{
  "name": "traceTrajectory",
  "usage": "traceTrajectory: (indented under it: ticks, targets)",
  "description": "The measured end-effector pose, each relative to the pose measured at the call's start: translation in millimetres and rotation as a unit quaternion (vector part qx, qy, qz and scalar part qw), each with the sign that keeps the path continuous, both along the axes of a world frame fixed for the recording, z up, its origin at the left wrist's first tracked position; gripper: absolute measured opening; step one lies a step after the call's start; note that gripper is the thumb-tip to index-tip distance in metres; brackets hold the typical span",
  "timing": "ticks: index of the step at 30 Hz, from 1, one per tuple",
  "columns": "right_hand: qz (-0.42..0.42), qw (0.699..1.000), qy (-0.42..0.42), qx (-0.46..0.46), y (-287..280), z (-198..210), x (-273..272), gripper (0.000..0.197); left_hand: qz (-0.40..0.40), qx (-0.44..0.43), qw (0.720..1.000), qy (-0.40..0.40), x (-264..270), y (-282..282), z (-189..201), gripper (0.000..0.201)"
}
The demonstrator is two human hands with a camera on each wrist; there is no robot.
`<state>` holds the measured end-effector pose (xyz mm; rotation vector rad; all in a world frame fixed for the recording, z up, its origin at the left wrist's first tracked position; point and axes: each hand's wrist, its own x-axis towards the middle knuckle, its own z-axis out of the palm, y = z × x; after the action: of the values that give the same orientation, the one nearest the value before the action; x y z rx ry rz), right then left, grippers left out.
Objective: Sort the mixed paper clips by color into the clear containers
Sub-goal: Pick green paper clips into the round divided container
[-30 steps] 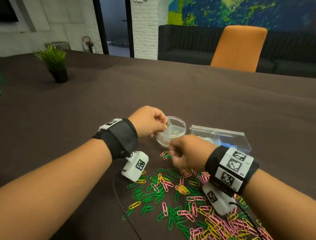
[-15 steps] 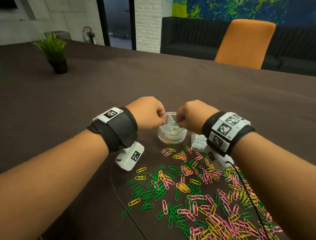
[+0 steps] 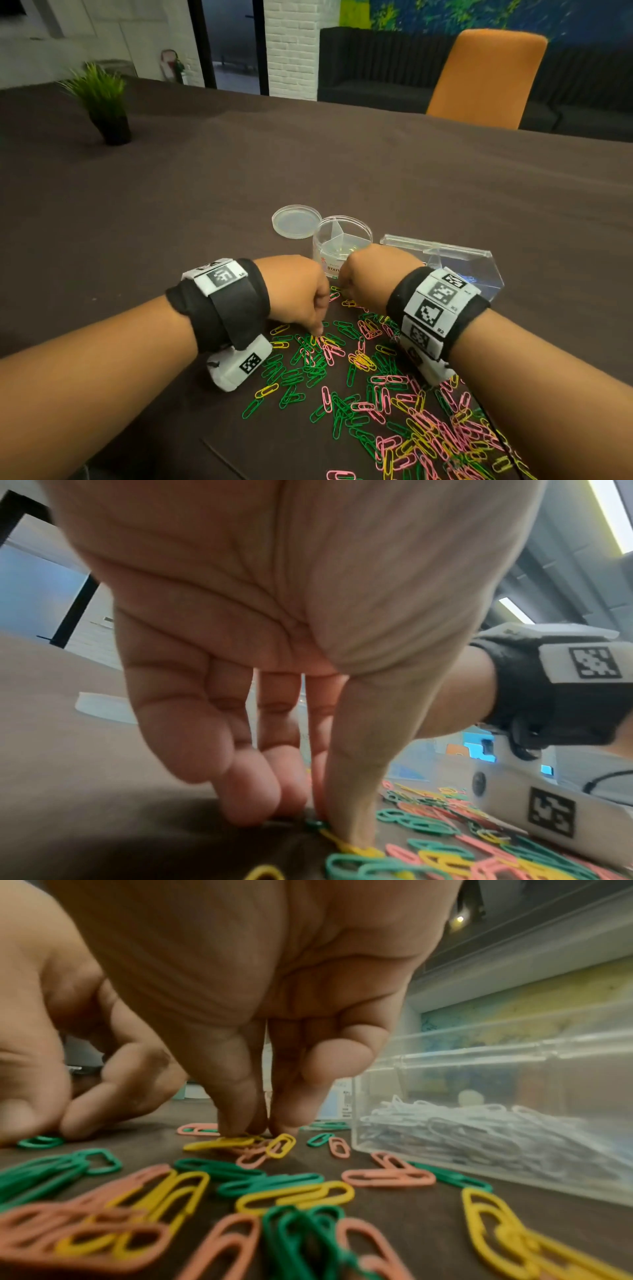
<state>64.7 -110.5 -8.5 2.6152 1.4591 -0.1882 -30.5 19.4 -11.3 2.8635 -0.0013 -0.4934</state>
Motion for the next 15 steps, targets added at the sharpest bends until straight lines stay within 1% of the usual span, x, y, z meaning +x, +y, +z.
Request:
traceTrajectory:
  ticks: [2,4,8,11,12,14,15]
  targets:
    - [-0.007,1.000,0.014,-0.005,-4,-1,-1,0.018,-0.002,0.009,1.000,-0.008,-2,2,0,0.013]
    - [-0.017,1.000,0.020,-0.003,-11,-3,-2,0.016,0.015,0.005,1.000,-0.011,-4,7,0,0.008]
    - [-0.035,0.999,0.027,0.016,-18,-2,-5,0.012,0.072,-0.018,0.997,-0.016,-5,22,-3,0.010]
    - [-0.024,0.999,0.031,0.029,-14,-3,-4,0.008,0.103,-0.038,0.994,-0.023,-5,25,-5,0.005]
    - [-0.022,0.998,0.042,0.032,-12,-5,-3,0.011,0.113,-0.049,0.992,-0.023,-4,25,-5,0.003]
    - [-0.020,0.997,0.067,0.020,-9,-8,0,0.018,0.122,-0.066,0.990,-0.022,-4,25,-6,0.010]
    - [-0.020,0.997,0.076,0.018,-8,-9,0,0.017,0.120,-0.066,0.990,-0.024,-4,25,-6,0.014]
